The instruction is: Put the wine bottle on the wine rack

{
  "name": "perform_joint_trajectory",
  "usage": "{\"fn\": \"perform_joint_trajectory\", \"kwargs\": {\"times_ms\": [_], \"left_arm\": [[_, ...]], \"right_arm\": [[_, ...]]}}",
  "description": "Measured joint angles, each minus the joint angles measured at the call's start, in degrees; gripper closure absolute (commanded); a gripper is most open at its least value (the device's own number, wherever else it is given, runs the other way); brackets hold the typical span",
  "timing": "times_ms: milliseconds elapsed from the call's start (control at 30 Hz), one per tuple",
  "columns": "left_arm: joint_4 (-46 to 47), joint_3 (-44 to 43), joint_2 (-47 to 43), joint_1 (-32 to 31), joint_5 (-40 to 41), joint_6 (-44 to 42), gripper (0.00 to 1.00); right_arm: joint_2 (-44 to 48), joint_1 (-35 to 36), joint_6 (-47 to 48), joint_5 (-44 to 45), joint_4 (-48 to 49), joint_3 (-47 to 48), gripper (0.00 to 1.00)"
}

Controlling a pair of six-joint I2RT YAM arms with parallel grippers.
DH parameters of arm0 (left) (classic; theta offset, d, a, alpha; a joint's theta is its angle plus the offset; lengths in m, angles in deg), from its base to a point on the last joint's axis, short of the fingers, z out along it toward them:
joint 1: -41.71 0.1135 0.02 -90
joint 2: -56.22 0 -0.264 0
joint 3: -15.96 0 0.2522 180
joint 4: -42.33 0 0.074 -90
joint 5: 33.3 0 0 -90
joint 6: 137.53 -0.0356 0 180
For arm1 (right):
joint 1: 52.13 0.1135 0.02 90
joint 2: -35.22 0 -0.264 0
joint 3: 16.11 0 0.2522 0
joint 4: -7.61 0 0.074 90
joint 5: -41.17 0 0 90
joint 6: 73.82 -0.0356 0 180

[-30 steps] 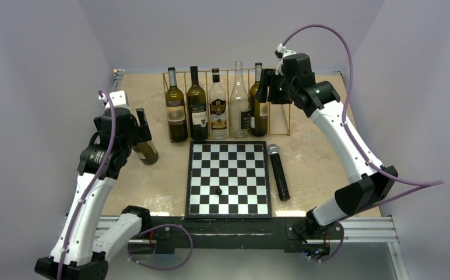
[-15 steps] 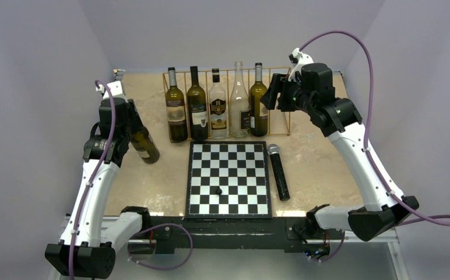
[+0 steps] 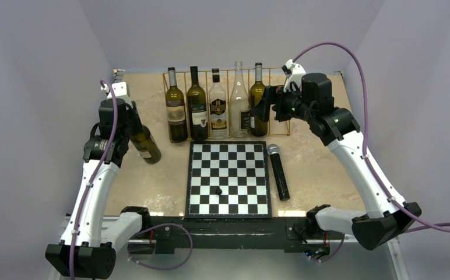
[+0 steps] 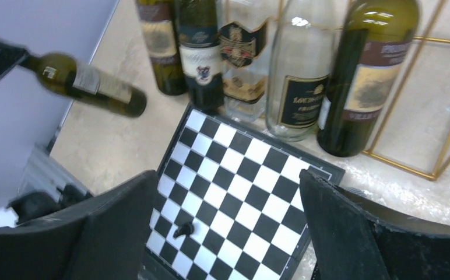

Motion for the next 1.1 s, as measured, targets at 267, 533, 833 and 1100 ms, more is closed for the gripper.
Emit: {"fn": "perform_joint_trajectory", "kwargs": {"times_ms": [267,533,833,1100], "left_arm": [[-8.09,-4.57,-1.27,-0.02,-7.61,-1.97,1.0],[-17.53,-20.46,-4.13,-0.07,-25.29,-3.3,1.0],[-18.73,-26.12,-6.88,-1.09,-45.18,-2.64,1.0],[-16.5,-26.08,-5.92,-2.54,-54.88,0.94,1.0]], "right_arm": [[4.76,1.92,4.09,-17.11,11.1,-7.91,0.01],[3.96,14.84,9.49,-22.21,19.26,-8.35,0.01],[-4.31,25.22,14.12,-21.9,23.76,-3.93,0.01],[-7.26,29.86,16.63,-23.78,27.41,-3.06,0.01]]}}
